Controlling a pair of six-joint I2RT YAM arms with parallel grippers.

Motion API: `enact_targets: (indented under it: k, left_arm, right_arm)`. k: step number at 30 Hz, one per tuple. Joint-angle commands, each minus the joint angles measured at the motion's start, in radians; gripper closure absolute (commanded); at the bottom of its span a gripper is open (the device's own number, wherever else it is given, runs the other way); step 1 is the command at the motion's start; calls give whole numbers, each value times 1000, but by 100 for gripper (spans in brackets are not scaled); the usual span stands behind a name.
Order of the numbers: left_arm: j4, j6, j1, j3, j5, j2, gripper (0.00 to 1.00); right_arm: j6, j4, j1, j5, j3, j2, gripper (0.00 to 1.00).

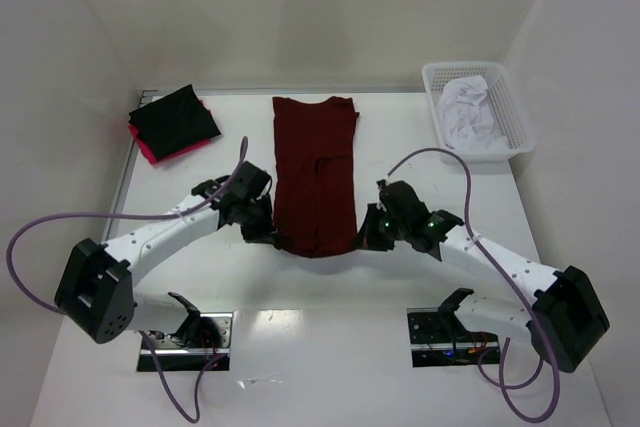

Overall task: Fold and stack the t-shirts
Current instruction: Fold the folded rectangular tshirt in 1/3 of the way

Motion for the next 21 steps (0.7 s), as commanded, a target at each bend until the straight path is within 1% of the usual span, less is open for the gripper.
enact_targets:
  k: [1, 4, 9, 15, 21]
  left_arm:
    - [-33, 134, 50, 106, -50, 63, 100]
    - [-33, 203, 108, 176, -73, 121, 100]
    - [-13, 297, 188, 321, -66, 238, 100]
    - [27, 382, 225, 455, -40, 378, 100]
    - [56, 428, 274, 581, 19, 509, 100]
  right_arm:
    - [-93, -7, -56, 39, 110, 51, 100]
    - [-145, 5, -115, 39, 187, 127, 100]
    - [-189, 54, -164, 39, 309, 271, 100]
    - [-217, 103, -199, 49, 433, 402, 100]
    - [-248, 114, -244, 59, 556, 532, 100]
